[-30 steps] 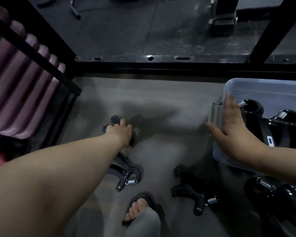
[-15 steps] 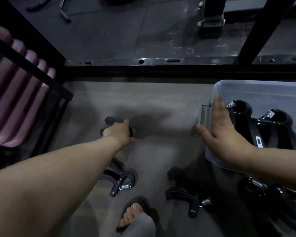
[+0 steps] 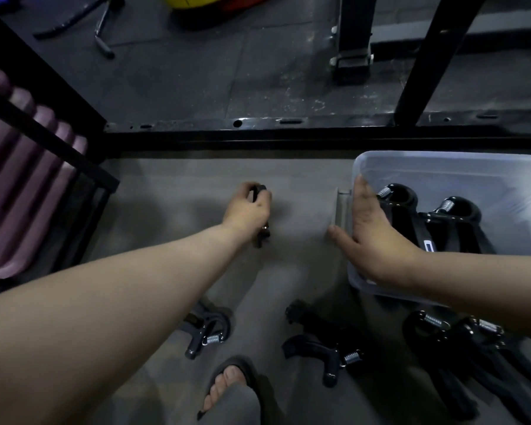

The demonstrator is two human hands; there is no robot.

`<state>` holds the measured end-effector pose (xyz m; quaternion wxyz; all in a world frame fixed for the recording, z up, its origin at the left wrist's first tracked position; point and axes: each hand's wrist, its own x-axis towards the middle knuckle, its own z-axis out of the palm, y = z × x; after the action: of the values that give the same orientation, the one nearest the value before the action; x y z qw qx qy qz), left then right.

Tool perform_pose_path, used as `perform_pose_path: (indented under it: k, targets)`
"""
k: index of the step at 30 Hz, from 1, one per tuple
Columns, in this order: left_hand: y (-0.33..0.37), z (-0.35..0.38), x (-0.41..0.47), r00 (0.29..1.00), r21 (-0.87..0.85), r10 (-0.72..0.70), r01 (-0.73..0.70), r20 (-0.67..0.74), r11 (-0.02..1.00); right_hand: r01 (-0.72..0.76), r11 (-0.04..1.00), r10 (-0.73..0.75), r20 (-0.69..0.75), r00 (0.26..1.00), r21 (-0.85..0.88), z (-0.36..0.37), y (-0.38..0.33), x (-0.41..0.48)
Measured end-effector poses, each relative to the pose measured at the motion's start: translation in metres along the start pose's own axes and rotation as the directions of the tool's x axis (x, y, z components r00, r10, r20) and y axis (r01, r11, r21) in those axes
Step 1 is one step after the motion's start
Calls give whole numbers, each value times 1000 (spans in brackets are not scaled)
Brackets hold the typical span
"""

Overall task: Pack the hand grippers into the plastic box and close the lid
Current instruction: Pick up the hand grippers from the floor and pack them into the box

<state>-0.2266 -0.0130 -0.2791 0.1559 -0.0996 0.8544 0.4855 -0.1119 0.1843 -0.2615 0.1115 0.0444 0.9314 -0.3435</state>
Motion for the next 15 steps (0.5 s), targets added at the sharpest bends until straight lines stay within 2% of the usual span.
perform_pose_path:
  k: [2,4,6,9,15]
  targets:
    - [11,4,1,996,-142,-87,84,-19,986,0,1000,0,14,1000,-12,-2,-1,0]
    - [23,2,-3,971,-272,-232,239,58,932,-15,1000,15,33,999,-9,-2,-3,-2]
    - [33,-5,-7,950,-363,-278,312,143,878,-27,1000,28,67,997,-10,-2,-5,-4]
    - [48,-16,-10,947,-489,-230,313,224,814,-20,1000,21,119,993,-3,-2,-4,-12]
    - [65,-35,-26,958,-703,-148,282,247,652,20,995,-31,112,993,98,-15,-7,-37]
